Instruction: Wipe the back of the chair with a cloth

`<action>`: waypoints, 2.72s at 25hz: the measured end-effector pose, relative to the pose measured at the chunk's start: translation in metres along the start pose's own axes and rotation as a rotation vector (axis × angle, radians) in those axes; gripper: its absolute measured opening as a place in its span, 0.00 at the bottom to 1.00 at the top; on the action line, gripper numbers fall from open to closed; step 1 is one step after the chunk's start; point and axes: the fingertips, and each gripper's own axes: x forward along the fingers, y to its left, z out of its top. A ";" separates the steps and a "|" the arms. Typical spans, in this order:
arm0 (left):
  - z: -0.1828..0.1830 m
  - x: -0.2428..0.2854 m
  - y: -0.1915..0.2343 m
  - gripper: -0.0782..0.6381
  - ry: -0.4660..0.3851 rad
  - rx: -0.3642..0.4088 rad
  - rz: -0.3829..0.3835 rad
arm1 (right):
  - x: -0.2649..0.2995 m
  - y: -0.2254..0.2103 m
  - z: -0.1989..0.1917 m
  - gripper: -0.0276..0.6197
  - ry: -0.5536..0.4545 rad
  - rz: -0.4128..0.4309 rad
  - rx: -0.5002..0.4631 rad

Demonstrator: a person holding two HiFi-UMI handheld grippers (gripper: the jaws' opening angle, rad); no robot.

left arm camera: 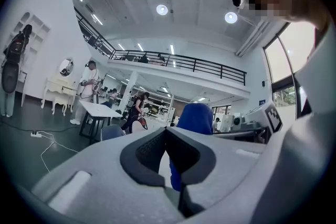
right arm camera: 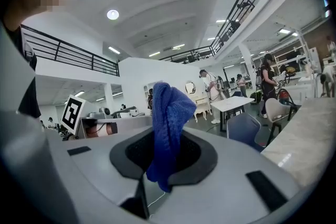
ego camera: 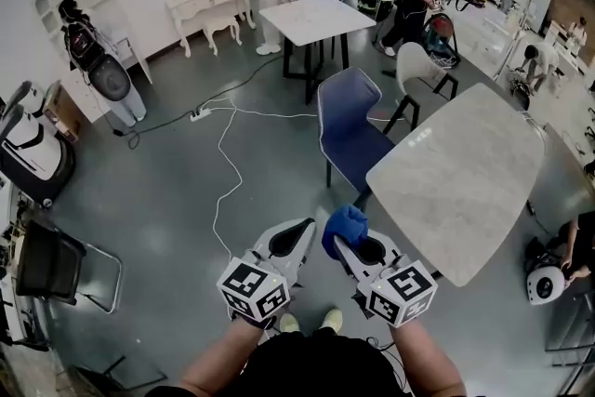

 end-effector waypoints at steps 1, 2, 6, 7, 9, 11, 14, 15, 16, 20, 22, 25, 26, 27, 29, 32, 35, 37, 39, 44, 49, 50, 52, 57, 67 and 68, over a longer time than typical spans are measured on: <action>-0.001 0.000 0.000 0.12 0.001 -0.003 -0.001 | -0.002 -0.001 0.000 0.17 -0.003 -0.001 0.007; -0.003 -0.001 0.000 0.12 0.001 -0.006 -0.001 | -0.005 -0.003 0.000 0.17 -0.009 -0.005 0.015; 0.000 -0.004 0.009 0.12 -0.018 0.016 0.015 | -0.019 -0.025 0.008 0.17 -0.050 -0.045 0.040; 0.005 -0.001 0.013 0.12 -0.026 0.026 0.023 | -0.021 -0.034 0.013 0.17 -0.061 -0.057 0.041; 0.009 0.003 0.023 0.12 -0.029 0.035 0.046 | -0.026 -0.052 0.018 0.17 -0.080 -0.075 0.057; 0.006 0.006 0.030 0.12 -0.018 0.030 0.075 | -0.030 -0.068 0.014 0.17 -0.085 -0.087 0.081; 0.001 0.011 0.033 0.12 -0.010 0.021 0.101 | -0.033 -0.082 0.006 0.17 -0.074 -0.084 0.101; 0.000 0.014 0.031 0.12 -0.008 0.018 0.102 | -0.033 -0.085 0.004 0.17 -0.069 -0.080 0.105; -0.001 0.018 0.029 0.12 -0.004 0.016 0.099 | -0.032 -0.087 0.004 0.17 -0.065 -0.075 0.108; 0.001 0.032 0.030 0.12 0.013 0.016 0.074 | -0.020 -0.087 0.009 0.17 -0.056 -0.062 0.109; 0.004 0.040 0.038 0.12 0.011 0.017 0.065 | -0.010 -0.090 0.012 0.17 -0.052 -0.062 0.104; 0.006 0.060 0.056 0.12 0.010 0.016 0.051 | 0.010 -0.105 0.015 0.17 -0.042 -0.075 0.110; 0.006 0.067 0.064 0.12 0.011 0.015 0.046 | 0.019 -0.111 0.015 0.17 -0.038 -0.079 0.113; 0.006 0.075 0.075 0.12 0.012 0.014 0.042 | 0.029 -0.117 0.016 0.17 -0.034 -0.084 0.115; 0.007 0.094 0.099 0.12 0.015 0.017 0.026 | 0.055 -0.131 0.019 0.17 -0.028 -0.097 0.116; 0.010 0.130 0.144 0.12 0.021 0.033 -0.015 | 0.103 -0.159 0.026 0.17 -0.025 -0.126 0.120; 0.021 0.164 0.191 0.12 0.028 0.057 -0.057 | 0.157 -0.185 0.035 0.17 -0.019 -0.156 0.134; 0.030 0.184 0.221 0.12 0.036 0.067 -0.088 | 0.191 -0.198 0.044 0.17 -0.020 -0.174 0.143; 0.036 0.200 0.248 0.12 0.044 0.073 -0.122 | 0.222 -0.209 0.049 0.17 -0.027 -0.193 0.157; 0.046 0.245 0.302 0.12 0.057 0.098 -0.188 | 0.280 -0.242 0.061 0.17 -0.036 -0.243 0.189; 0.054 0.283 0.325 0.12 0.056 0.096 -0.231 | 0.307 -0.275 0.073 0.17 -0.029 -0.272 0.196; 0.055 0.291 0.330 0.12 0.057 0.094 -0.236 | 0.313 -0.282 0.076 0.17 -0.031 -0.273 0.195; 0.057 0.307 0.338 0.12 0.057 0.086 -0.246 | 0.324 -0.296 0.079 0.17 -0.031 -0.273 0.199; 0.055 0.360 0.363 0.12 0.075 0.076 -0.267 | 0.355 -0.344 0.086 0.17 -0.049 -0.271 0.220; 0.040 0.519 0.413 0.12 0.146 0.147 -0.328 | 0.413 -0.505 0.084 0.17 -0.065 -0.273 0.356; 0.038 0.534 0.419 0.12 0.159 0.152 -0.331 | 0.419 -0.521 0.083 0.17 -0.065 -0.275 0.374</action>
